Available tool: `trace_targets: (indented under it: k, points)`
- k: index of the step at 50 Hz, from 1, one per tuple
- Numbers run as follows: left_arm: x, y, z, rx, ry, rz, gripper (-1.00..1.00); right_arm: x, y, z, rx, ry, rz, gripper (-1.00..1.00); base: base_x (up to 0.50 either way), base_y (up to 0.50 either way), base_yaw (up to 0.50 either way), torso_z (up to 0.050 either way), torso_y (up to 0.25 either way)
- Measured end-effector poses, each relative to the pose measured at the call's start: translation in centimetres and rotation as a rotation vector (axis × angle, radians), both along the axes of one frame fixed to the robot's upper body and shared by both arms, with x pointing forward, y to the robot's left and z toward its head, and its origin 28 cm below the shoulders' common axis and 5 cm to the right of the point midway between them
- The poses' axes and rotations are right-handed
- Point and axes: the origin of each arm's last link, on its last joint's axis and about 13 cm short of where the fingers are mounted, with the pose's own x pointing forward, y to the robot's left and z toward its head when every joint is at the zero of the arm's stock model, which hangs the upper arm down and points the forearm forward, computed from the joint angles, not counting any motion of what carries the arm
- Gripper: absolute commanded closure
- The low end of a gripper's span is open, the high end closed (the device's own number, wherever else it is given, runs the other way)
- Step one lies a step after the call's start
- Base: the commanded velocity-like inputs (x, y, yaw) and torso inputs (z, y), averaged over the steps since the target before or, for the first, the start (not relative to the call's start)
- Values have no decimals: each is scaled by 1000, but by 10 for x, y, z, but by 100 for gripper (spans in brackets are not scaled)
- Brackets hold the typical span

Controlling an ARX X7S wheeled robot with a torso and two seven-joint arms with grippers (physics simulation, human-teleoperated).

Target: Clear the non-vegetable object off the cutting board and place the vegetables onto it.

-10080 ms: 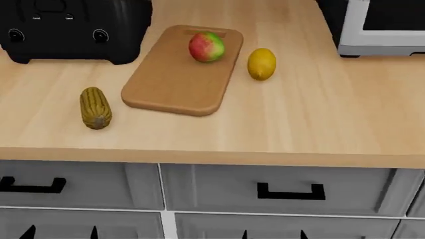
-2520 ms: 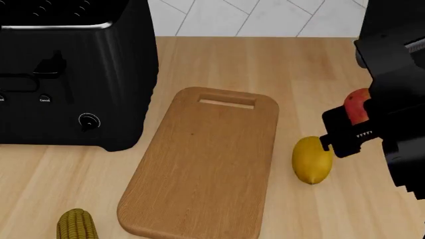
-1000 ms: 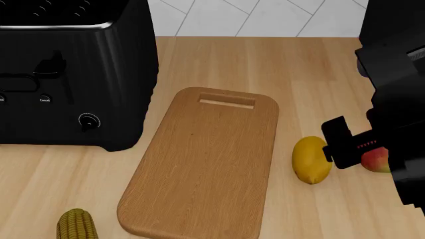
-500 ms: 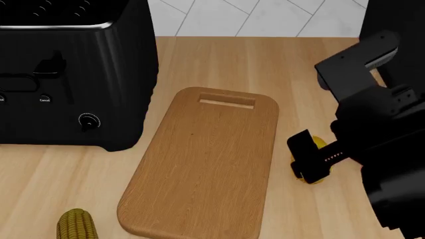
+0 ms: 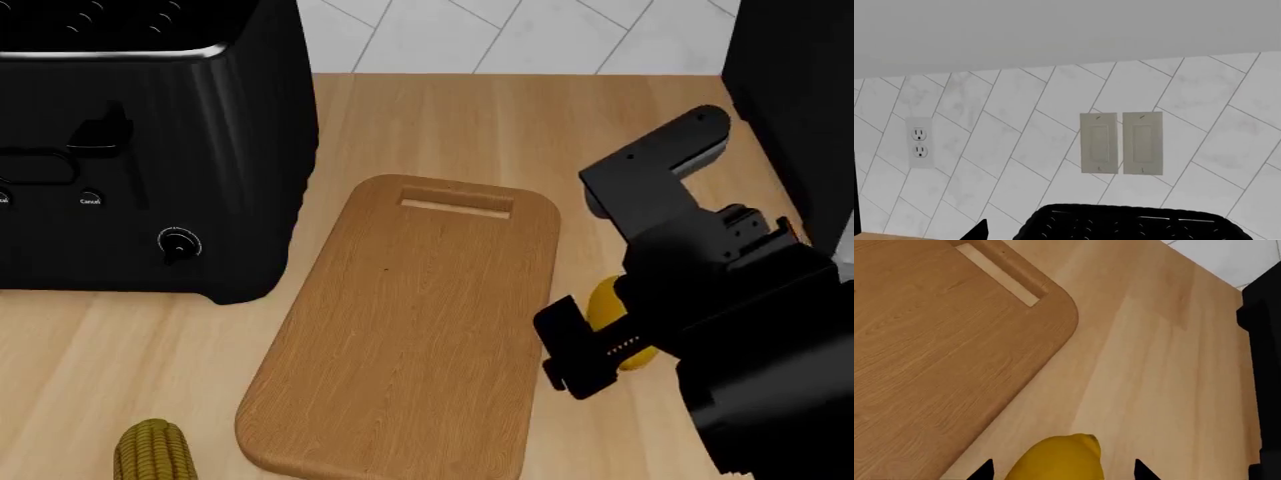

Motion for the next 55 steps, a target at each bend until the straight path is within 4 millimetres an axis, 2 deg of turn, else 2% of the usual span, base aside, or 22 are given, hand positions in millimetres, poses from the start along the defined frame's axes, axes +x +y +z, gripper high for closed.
trace_targets:
  k: [18,19,32,44,55]
  points:
    - [0,0,-1,0,1,0,-100,3,0,-18,12,44,7,-100,0,0,0,0,0]
    - [0,0,-1,0,1,0,-100,3,0,-18,14,43,7,100,0,0,0,0,0]
    - [-1,0,-1,-1,0,0,-100,0,-1,-17,13,35,-6,100,0,0,0,0,0]
    - [-1,-1,0,0,-2,-1,-100,-1,4,3,20,-1,26,100,0,0,0,0,0]
    - [-1,-1,2,0,-5,-2,-100,9,17,20,15,-26,82,100,0,0,0,0,0]
